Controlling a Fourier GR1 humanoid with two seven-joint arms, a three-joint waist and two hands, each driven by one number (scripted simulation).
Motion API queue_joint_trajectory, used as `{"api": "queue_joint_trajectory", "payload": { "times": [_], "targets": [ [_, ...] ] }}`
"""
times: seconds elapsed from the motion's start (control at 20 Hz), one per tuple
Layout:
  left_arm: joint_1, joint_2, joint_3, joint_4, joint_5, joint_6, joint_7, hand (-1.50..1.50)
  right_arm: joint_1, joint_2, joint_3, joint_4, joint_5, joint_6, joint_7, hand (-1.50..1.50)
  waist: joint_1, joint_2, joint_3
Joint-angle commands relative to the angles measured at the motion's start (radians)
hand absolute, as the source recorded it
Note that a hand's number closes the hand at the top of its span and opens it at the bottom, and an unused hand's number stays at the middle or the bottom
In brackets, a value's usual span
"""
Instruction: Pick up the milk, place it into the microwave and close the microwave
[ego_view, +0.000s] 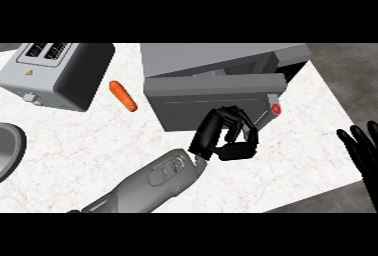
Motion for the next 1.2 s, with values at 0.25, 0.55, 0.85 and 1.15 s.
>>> {"api": "queue_joint_trajectory", "payload": {
  "times": [0.25,0.55,0.85,1.15],
  "targets": [
    [-0.099,0.0,0.132,0.064,0.167,0.014,-0.101,1.5,-0.005,-0.038,-0.012,-0.028,-0.078,0.012,0.061,-1.5,-0.053,0.016,-0.001],
    [-0.134,0.0,0.149,0.128,0.21,-0.001,-0.157,1.5,-0.036,-0.066,-0.027,-0.063,-0.121,0.017,0.084,-1.5,-0.072,0.025,0.0],
    [-0.134,0.0,0.137,0.145,0.255,-0.014,-0.204,1.5,-0.078,-0.079,-0.045,-0.071,-0.155,-0.004,0.106,-1.5,-0.063,0.03,0.0],
    [-0.138,0.0,0.136,0.173,0.285,-0.018,-0.246,1.5,-0.087,-0.088,-0.051,-0.076,-0.194,-0.009,0.125,-1.5,-0.067,0.035,0.001]
  ]
}}
